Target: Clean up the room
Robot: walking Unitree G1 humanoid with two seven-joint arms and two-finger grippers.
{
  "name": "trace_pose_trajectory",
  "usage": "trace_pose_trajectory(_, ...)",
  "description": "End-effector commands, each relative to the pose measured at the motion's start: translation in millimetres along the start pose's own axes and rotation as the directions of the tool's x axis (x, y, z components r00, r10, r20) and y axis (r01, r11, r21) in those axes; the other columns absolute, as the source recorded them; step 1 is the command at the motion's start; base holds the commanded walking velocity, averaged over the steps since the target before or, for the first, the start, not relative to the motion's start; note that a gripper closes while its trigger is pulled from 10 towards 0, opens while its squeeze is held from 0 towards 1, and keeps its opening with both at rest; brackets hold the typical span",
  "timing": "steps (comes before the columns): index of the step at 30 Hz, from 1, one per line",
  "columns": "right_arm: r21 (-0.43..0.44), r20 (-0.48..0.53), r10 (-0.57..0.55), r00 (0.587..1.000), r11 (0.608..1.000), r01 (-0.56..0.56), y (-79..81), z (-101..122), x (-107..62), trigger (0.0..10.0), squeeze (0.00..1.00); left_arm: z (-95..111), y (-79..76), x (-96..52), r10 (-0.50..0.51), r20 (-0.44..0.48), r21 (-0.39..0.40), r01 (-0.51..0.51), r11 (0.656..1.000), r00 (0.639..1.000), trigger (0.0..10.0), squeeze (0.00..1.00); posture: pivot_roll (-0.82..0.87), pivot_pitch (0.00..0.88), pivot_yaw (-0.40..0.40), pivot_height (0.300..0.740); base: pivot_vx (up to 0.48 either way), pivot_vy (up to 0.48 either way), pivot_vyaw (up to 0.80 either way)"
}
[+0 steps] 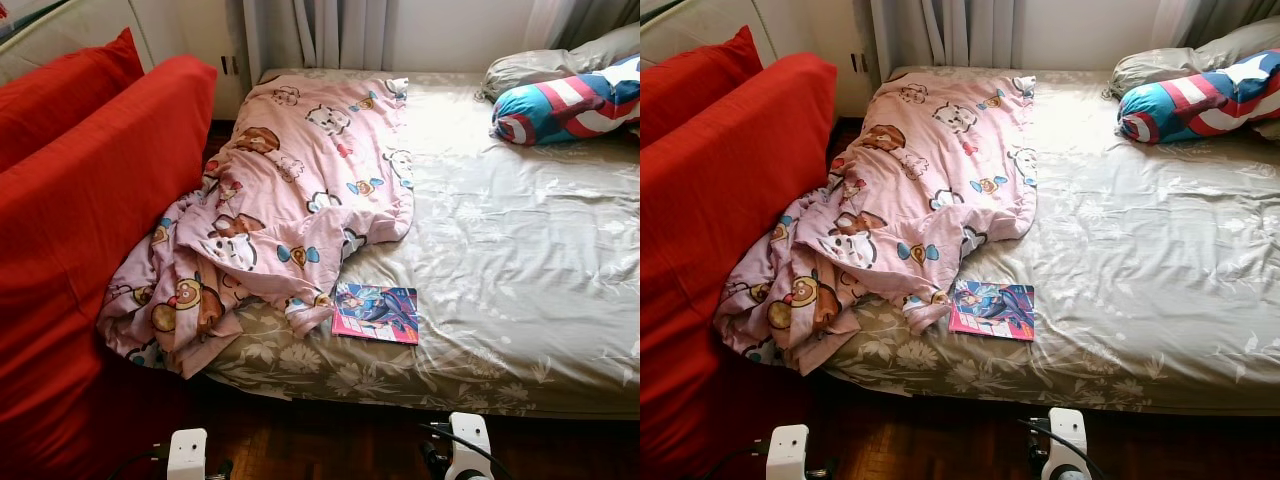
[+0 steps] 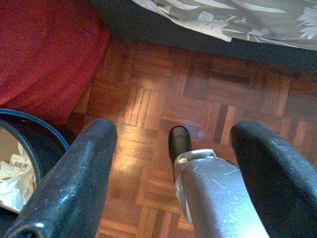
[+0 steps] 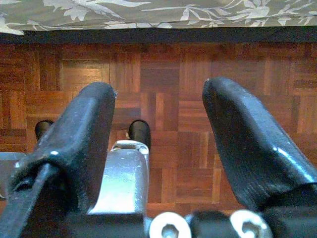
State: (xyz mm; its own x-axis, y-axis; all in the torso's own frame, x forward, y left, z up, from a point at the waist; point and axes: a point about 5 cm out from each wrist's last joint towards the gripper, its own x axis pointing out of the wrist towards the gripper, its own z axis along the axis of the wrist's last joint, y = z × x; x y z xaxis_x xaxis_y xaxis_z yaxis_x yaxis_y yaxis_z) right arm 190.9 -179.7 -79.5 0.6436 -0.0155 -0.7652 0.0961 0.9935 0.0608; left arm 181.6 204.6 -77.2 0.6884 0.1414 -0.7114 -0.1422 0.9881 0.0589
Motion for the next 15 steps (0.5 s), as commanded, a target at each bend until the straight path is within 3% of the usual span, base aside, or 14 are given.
trace_pose_trajectory(1, 0.015, -0.013, 0.001, 1.000, 1.000, -0.001, -0.2, -4.7, -1.1, 10.0, 0.00, -6.4, 2.8, -2.0, 0.002, -0.020, -0.001, -0.002, 1.000, 1.000, 10.0, 0.00, -0.02, 0.117, -0.007, 0.740, 0.255, 0.000, 0.00)
trace_pose_trajectory(15, 0.009, -0.015, 0.006, 1.000, 1.000, -0.006, -0.1, -4.6, -1.0, 10.0, 0.00, -6.3, 2.8, -2.0, 0.000, -0.019, -0.004, 0.000, 1.000, 1.000, 10.0, 0.00, -0.02, 0.119, -0.007, 0.740, 0.263, 0.000, 0.00)
